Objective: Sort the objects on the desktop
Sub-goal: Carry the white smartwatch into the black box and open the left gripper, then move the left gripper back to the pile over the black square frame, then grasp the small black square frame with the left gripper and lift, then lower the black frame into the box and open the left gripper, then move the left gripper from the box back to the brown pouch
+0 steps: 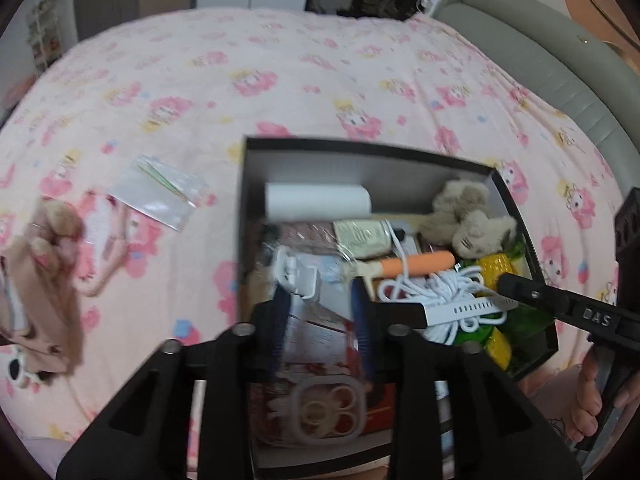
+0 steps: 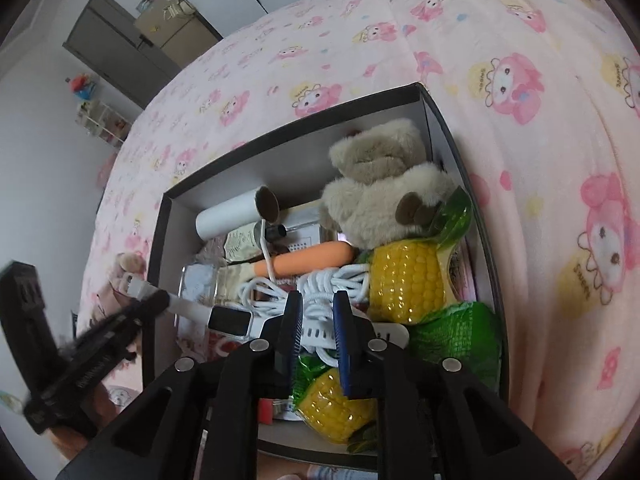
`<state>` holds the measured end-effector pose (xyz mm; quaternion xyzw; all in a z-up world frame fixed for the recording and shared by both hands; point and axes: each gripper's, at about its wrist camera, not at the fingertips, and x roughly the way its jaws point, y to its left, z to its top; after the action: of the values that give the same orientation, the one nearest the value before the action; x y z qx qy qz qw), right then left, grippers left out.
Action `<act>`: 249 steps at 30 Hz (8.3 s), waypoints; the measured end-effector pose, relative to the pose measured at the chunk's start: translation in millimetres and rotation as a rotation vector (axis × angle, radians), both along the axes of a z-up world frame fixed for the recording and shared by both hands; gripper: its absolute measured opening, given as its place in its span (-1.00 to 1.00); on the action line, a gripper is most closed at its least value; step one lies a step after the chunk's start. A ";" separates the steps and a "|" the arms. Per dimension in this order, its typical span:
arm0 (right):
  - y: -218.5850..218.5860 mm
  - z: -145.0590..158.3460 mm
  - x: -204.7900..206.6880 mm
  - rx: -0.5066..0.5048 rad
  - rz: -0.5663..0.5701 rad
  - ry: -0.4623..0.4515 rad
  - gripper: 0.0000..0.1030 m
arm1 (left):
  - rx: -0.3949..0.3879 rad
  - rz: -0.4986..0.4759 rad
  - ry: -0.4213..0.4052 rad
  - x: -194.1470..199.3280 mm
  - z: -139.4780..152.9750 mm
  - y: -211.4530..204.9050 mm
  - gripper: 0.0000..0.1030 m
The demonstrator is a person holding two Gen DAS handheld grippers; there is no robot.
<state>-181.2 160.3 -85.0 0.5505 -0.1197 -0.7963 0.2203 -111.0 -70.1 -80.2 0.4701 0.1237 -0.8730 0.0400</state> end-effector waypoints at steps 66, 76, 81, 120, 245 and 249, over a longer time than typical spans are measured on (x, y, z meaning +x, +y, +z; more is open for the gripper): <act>-15.7 78.0 107.0 0.118 -0.091 0.324 -0.21 | 0.155 -0.191 0.139 81.2 64.7 34.6 -0.09; -49.7 88.5 147.4 0.133 -0.060 0.360 -0.14 | 0.134 -0.153 0.138 121.8 65.3 2.0 -0.09; -84.8 78.5 157.7 0.145 0.010 0.339 -0.14 | 0.127 -0.095 0.106 142.3 54.7 -31.0 -0.10; -429.7 -28.4 149.4 0.162 0.711 0.086 -0.14 | 0.300 0.624 -0.013 184.4 -91.3 -374.5 -0.62; -21.6 33.6 91.8 0.286 -0.112 0.371 -0.31 | 0.107 -0.267 0.135 59.6 29.1 47.1 -0.05; -13.8 47.1 115.7 0.246 -0.168 0.383 -0.28 | 0.084 -0.267 0.147 75.4 39.7 50.1 0.02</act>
<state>-65.5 146.6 -37.9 0.4002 -0.0234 -0.9103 0.1033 -35.6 -20.1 -40.6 0.4185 0.0990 -0.8966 -0.1055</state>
